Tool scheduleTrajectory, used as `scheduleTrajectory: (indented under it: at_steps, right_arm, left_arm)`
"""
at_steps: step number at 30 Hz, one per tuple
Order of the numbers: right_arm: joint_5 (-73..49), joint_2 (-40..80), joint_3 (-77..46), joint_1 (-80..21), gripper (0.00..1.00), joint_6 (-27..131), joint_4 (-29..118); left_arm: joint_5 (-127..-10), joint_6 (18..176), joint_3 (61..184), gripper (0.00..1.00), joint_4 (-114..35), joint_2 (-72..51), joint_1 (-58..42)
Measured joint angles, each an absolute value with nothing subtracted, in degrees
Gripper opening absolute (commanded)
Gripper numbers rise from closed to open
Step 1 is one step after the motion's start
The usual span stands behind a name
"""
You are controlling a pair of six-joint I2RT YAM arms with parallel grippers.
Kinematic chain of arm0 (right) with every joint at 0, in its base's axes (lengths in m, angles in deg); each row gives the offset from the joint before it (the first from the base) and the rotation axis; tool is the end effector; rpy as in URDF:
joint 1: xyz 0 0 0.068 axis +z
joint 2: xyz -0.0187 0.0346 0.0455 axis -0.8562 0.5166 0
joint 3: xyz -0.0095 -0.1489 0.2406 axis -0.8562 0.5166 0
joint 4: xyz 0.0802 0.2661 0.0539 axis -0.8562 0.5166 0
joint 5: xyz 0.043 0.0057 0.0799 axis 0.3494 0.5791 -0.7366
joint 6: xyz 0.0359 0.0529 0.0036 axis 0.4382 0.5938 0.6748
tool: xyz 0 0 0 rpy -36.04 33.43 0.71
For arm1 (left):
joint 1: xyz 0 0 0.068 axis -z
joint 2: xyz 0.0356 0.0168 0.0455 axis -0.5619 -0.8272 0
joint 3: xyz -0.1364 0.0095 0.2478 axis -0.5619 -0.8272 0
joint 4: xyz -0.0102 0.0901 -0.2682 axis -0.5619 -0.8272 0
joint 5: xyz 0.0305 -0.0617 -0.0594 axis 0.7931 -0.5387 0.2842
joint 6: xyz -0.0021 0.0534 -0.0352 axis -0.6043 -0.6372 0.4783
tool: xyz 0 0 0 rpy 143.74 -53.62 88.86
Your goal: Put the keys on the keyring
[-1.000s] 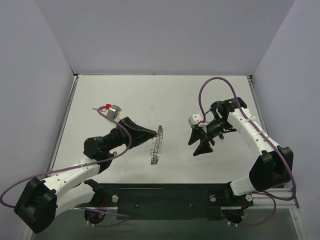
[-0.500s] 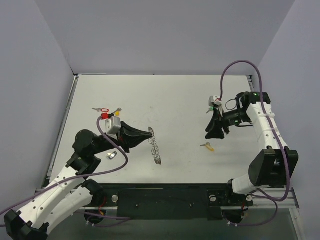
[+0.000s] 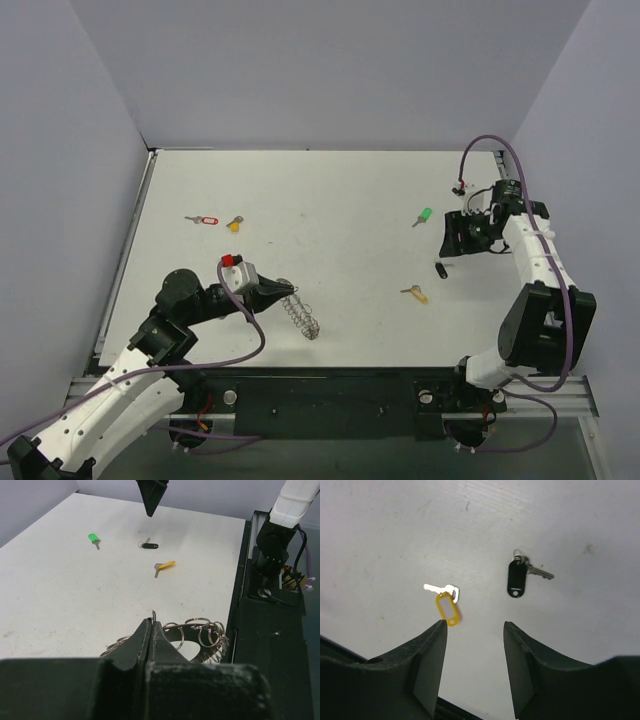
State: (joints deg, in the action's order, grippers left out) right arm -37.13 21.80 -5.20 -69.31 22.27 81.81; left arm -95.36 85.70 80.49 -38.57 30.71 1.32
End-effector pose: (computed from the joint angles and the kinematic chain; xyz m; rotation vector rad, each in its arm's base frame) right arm 0.3242 -0.0320 0.2652 -0.4771 2.3367 0.4683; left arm 0.1281 -0.1265 0.3065 0.9572 1.3685 -0.9657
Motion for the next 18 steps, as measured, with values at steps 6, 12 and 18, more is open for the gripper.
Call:
scheduleTrajectory:
  at_steps: [6, 12, 18]
  right_arm:
    - [-34.14, 35.64, -15.29, -69.37, 0.36, 23.98, 82.05]
    - [-33.77, 44.86, -21.85, -69.26, 0.36, 22.62, 84.22]
    - [-31.63, 47.50, -21.96, -68.17, 0.36, 22.69, 85.24]
  left_arm:
    - [-94.36, 82.90, 79.22, 0.00, -39.86, 33.51, 1.32]
    - [-94.18, 81.59, 79.22, 0.00, -39.86, 34.01, 1.32]
    - [-94.20, 81.13, 79.22, 0.00, -39.86, 33.48, 1.27]
